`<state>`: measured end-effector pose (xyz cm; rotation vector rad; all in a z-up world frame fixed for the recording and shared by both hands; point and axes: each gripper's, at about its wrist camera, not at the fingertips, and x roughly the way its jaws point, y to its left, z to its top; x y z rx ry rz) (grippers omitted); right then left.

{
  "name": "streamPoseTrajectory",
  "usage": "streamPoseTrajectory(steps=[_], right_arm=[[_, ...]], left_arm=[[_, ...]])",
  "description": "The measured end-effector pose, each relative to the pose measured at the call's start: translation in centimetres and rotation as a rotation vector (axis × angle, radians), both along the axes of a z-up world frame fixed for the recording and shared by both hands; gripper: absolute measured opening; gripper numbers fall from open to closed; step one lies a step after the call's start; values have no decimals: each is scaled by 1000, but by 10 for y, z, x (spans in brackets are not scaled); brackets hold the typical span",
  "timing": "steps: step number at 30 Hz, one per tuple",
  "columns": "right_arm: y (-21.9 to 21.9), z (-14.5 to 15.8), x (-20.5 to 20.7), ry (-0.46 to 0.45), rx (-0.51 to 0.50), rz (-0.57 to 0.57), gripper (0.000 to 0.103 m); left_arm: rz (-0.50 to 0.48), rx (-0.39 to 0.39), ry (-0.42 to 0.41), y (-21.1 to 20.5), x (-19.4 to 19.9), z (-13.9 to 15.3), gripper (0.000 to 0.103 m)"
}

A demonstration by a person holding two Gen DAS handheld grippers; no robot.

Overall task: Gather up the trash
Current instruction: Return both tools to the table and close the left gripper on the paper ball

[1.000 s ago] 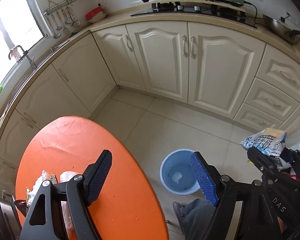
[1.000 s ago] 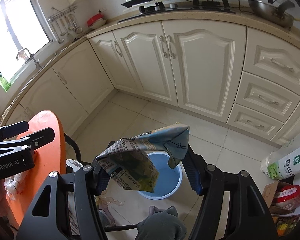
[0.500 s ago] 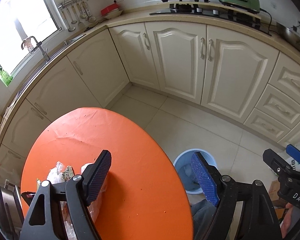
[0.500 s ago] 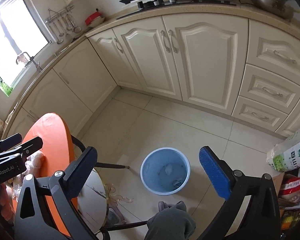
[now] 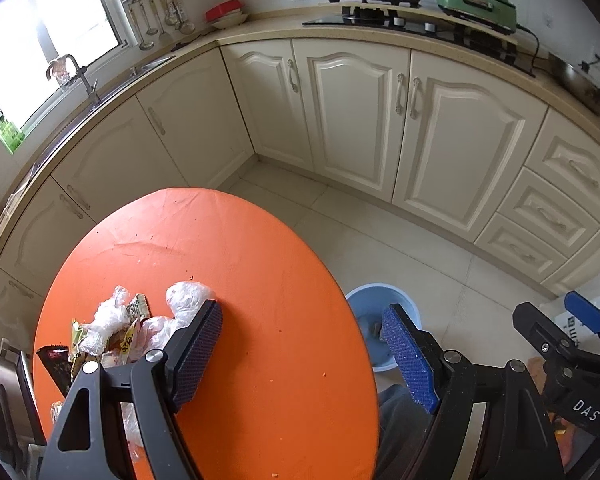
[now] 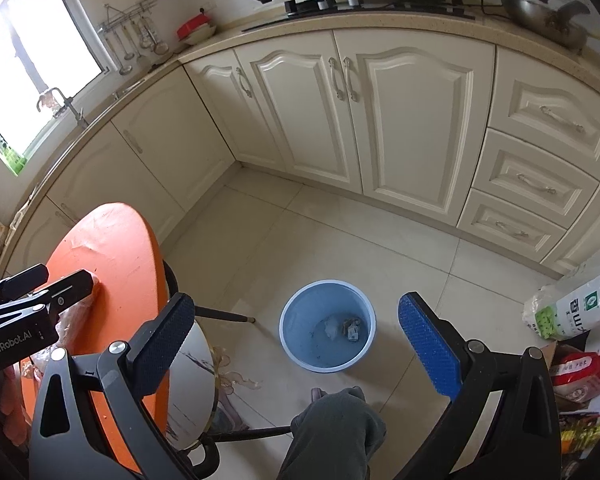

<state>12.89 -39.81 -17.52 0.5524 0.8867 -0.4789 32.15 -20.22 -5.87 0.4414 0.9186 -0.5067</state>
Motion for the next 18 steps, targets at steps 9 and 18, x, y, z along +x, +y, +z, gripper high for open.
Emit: streamPoseTrajectory(steps=[9, 18], right_arm=[[50, 31, -15, -26, -39, 51, 103], [121, 50, -13, -37, -45, 177, 103]], left_arm=[[44, -63, 4, 63, -44, 22, 78], [194, -92, 29, 147, -77, 40, 79]])
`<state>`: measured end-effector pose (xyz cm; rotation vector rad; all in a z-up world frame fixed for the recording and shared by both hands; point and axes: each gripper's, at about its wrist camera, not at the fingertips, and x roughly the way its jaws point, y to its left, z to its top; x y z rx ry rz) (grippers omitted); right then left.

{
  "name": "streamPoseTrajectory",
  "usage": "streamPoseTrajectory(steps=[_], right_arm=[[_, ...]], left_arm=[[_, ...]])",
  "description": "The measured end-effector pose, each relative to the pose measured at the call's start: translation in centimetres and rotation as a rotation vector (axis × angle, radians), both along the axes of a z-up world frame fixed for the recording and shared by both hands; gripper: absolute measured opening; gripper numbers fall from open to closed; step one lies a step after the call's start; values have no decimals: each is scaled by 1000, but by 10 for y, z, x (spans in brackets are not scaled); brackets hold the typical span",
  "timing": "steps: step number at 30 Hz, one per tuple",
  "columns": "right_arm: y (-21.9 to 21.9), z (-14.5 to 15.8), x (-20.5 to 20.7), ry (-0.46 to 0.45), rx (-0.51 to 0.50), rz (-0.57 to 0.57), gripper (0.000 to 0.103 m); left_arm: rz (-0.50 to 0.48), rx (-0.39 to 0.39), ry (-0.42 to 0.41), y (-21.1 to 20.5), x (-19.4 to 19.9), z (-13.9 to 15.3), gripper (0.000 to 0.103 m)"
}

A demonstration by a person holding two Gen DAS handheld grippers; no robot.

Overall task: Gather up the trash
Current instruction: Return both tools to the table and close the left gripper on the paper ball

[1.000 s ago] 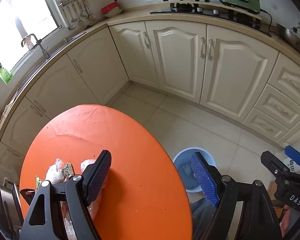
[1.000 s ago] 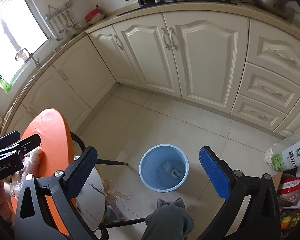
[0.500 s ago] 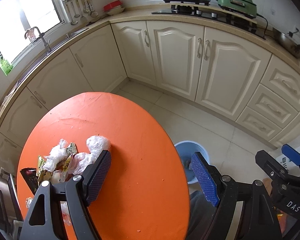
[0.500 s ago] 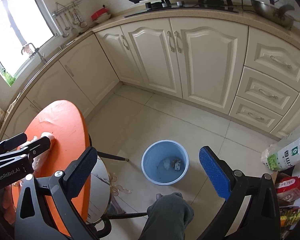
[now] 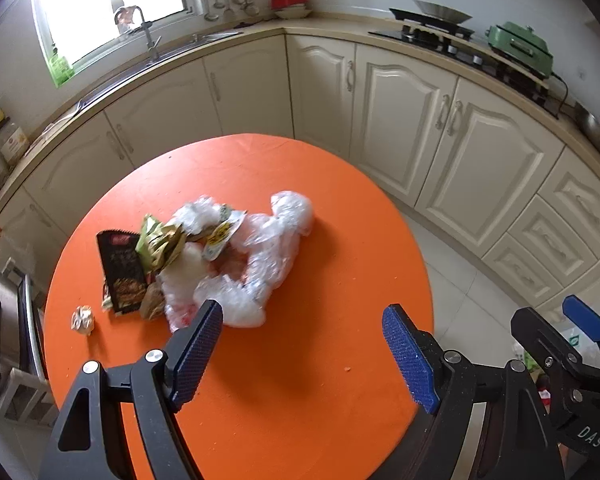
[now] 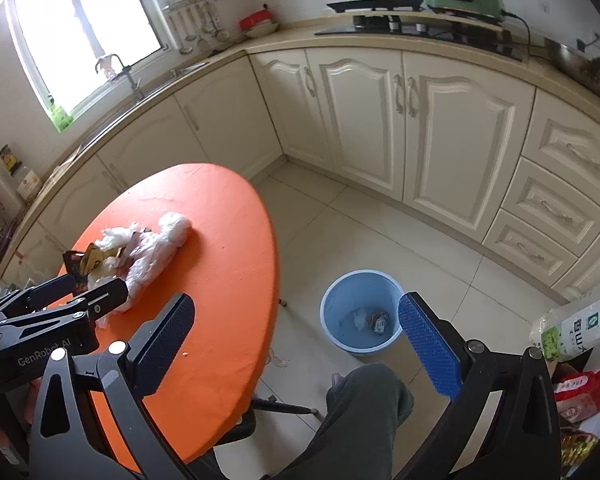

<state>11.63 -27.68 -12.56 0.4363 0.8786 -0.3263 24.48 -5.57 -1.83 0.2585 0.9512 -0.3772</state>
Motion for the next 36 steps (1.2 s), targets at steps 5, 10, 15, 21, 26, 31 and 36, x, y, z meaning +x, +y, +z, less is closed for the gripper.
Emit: streamPoseTrajectory(steps=[5, 10, 15, 21, 26, 31, 36], right_arm=[[47, 3, 12, 10, -4, 109, 103], [97, 3, 32, 37, -23, 235, 103], [138, 0, 47, 53, -42, 326, 103], [175, -10, 77, 89, -18, 411, 103], [196, -19, 105, 125, -35, 454, 103], [202, -29, 136, 160, -29, 465, 103], [204, -37, 158, 181, -37, 462, 103]], left_arm=[[99, -7, 18, 46, -14, 1, 79], [186, -26, 52, 93, -20, 0, 79], [273, -47, 83, 142, -16, 0, 79], [358, -64, 102, 191, -5, 1, 79], [434, -91, 124, 235, 18, -6, 79], [507, -113, 124, 267, 46, -15, 79], [546, -142, 149, 280, 88, -32, 77]])
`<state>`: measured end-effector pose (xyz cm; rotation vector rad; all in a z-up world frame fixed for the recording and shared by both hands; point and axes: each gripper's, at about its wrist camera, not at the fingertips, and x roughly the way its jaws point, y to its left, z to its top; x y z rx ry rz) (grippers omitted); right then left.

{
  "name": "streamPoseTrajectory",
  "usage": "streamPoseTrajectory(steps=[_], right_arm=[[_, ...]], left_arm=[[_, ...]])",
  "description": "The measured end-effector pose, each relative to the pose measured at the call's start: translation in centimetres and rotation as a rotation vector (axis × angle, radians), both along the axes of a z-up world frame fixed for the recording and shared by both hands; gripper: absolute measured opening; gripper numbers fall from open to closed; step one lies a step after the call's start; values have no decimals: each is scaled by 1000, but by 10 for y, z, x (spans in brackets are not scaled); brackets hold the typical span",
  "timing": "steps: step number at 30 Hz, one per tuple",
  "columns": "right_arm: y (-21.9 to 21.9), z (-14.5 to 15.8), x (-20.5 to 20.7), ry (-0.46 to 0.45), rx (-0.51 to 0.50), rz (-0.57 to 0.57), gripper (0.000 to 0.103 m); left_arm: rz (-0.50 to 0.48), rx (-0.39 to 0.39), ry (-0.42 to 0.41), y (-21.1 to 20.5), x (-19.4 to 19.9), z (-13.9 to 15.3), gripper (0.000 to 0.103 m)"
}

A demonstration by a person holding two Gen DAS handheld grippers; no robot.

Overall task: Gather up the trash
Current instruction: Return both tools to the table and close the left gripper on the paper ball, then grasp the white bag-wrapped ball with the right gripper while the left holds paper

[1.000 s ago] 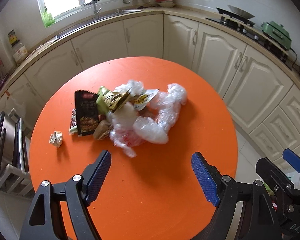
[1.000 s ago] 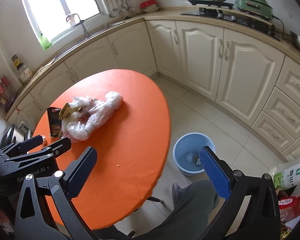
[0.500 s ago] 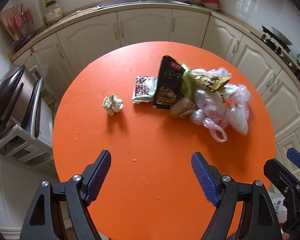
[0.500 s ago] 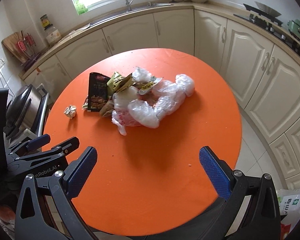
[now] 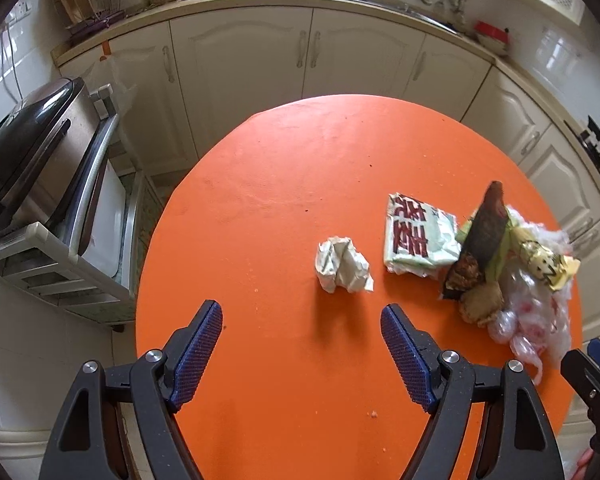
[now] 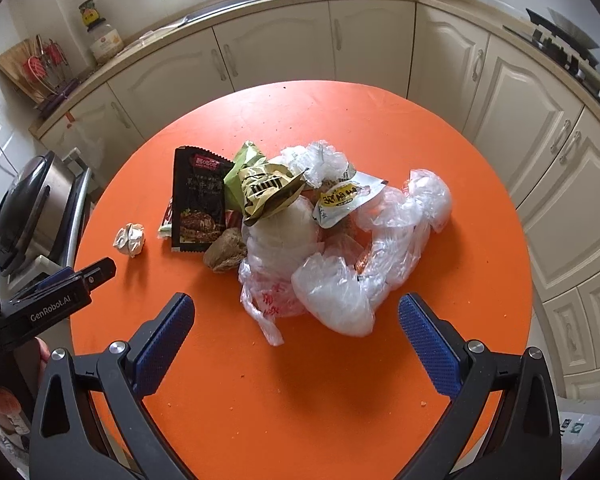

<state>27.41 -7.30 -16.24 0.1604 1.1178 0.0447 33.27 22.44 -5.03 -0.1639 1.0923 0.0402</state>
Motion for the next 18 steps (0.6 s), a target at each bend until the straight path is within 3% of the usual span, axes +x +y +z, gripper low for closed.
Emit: streamPoseTrajectory(steps=[3, 7, 9, 10, 18], right_arm=[[1, -5, 13, 13, -25, 6, 103], [-3, -13, 30, 35, -39, 3, 103], [-5, -15, 36, 45, -45, -4, 103], [-6, -16, 38, 49, -43, -5, 103], [-14, -9, 43, 55, -21, 8, 103]], left_arm=[[-3, -20, 9, -1, 24, -10, 76], [-28, -61, 50, -2, 55, -32, 42], [-31, -16, 6, -8, 63, -33, 30], [-40, -20, 22, -8, 67, -36, 22], [-34, -54, 23, 8, 59, -30, 20]])
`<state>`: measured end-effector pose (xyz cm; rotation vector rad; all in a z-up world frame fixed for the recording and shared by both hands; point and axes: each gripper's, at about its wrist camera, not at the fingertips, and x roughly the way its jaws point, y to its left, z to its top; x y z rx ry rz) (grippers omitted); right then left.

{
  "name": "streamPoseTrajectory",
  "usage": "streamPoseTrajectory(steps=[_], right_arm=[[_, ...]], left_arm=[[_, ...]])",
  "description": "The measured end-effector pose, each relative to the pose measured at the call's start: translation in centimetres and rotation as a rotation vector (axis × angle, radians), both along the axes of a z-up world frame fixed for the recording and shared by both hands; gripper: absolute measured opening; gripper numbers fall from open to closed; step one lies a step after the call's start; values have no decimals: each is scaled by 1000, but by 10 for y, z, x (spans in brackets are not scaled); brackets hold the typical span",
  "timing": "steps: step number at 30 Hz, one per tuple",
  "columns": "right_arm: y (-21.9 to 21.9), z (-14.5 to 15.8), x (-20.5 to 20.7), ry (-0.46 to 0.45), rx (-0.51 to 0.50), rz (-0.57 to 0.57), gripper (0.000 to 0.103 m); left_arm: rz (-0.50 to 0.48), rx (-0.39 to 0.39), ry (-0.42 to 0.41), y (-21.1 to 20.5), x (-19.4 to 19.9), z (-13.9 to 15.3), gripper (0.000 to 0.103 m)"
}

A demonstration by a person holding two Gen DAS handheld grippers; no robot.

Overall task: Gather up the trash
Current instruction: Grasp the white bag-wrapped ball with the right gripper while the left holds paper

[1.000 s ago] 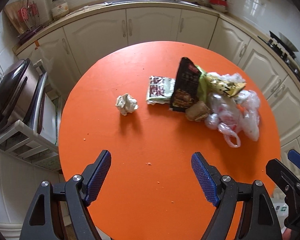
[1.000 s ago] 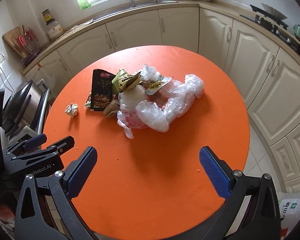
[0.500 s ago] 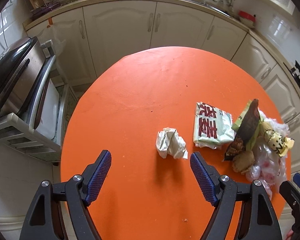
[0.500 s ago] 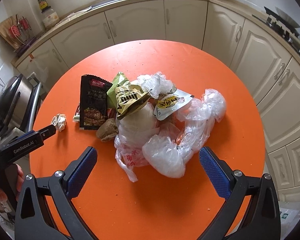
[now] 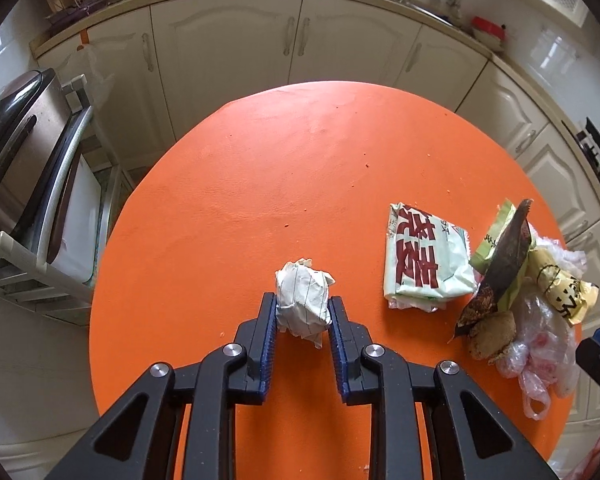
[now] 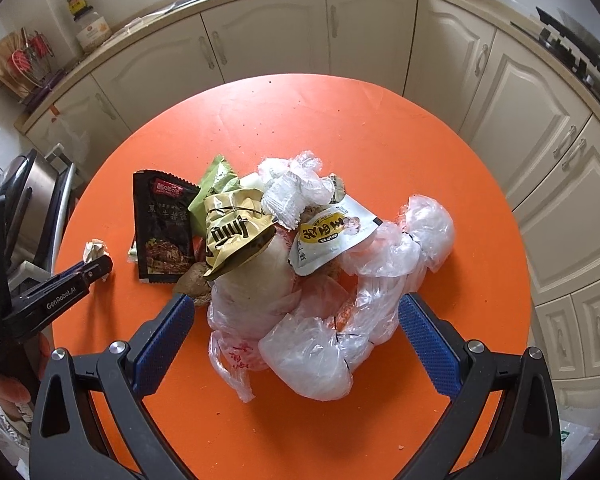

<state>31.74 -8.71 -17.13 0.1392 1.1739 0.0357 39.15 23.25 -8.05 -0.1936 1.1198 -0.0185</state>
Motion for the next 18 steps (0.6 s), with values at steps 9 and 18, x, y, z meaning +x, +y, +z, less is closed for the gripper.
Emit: streamPoseTrajectory(steps=[9, 18], right_arm=[[24, 1, -2, 4, -45, 74, 102], [56, -41, 11, 57, -152, 173, 68]], left_arm=[[-48, -10, -45, -3, -59, 21, 21], [-81, -30, -48, -3, -103, 23, 21]])
